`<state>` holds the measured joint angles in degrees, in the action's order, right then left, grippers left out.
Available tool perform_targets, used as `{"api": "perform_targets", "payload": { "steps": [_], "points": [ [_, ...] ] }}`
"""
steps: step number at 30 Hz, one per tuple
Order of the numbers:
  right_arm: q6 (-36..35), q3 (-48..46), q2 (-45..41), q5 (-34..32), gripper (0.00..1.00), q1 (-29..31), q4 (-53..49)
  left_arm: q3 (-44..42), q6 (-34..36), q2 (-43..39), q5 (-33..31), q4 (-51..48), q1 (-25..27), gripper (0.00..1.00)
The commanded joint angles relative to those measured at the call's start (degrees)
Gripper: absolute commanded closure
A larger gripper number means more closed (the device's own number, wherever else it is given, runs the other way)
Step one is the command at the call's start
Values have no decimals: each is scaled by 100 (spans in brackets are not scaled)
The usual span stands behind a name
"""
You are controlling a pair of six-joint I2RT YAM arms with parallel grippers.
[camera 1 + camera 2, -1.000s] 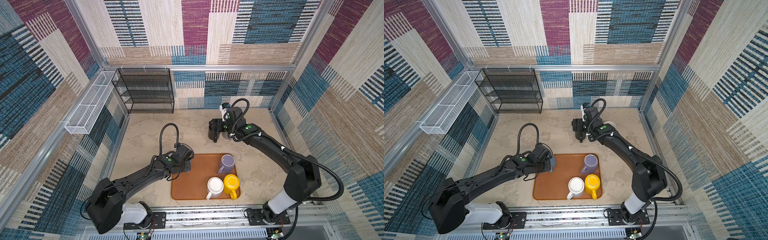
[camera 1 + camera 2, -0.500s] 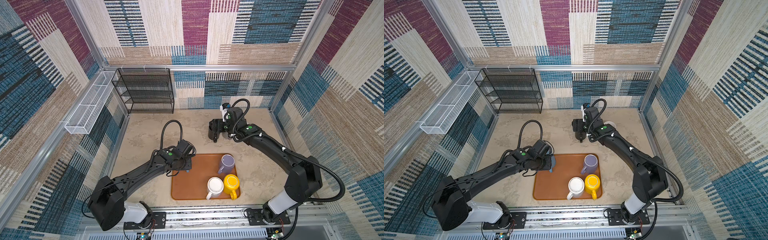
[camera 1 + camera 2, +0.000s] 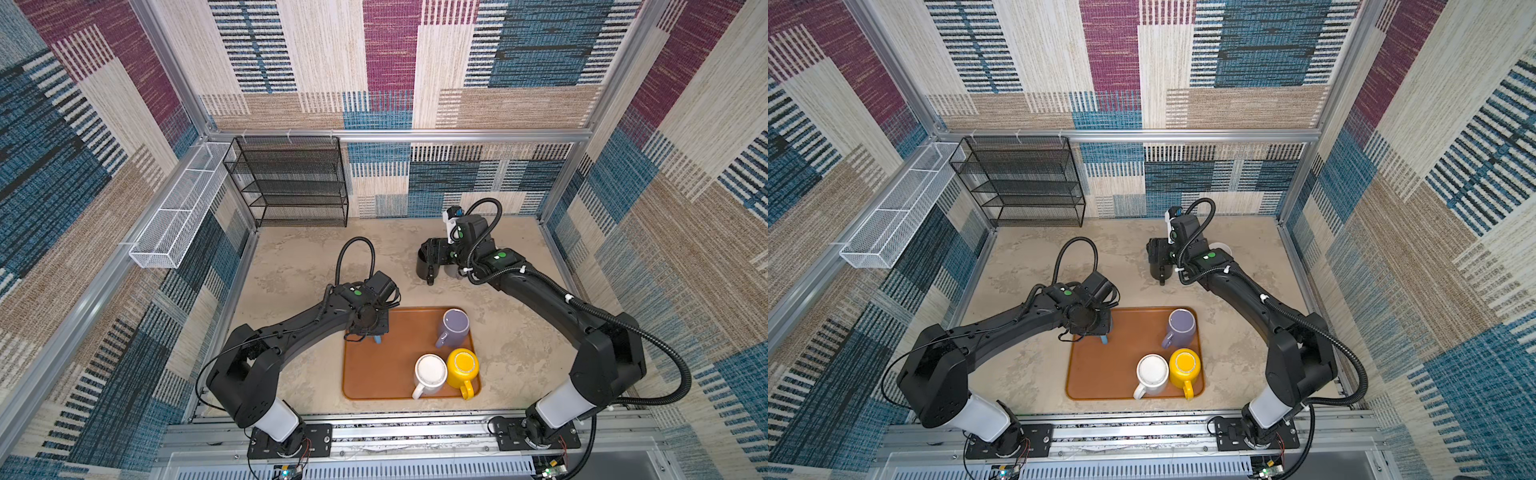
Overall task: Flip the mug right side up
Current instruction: 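Lower the left gripper onto the light blue mug's base and close, then lift the light blue mug off the tray with the left gripper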
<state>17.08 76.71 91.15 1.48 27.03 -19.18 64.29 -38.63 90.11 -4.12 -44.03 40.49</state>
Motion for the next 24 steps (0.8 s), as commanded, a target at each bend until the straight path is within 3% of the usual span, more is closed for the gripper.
{"api": "perform_targets", "payload": {
  "steps": [1,24],
  "points": [
    [-30,11,-1,3,14,-4,124,89,197,10,-60,-364,-50,69],
    [5,19,-1,83,14,-13,93,451,505,565,1,-545,-127,78]
  ]
}}
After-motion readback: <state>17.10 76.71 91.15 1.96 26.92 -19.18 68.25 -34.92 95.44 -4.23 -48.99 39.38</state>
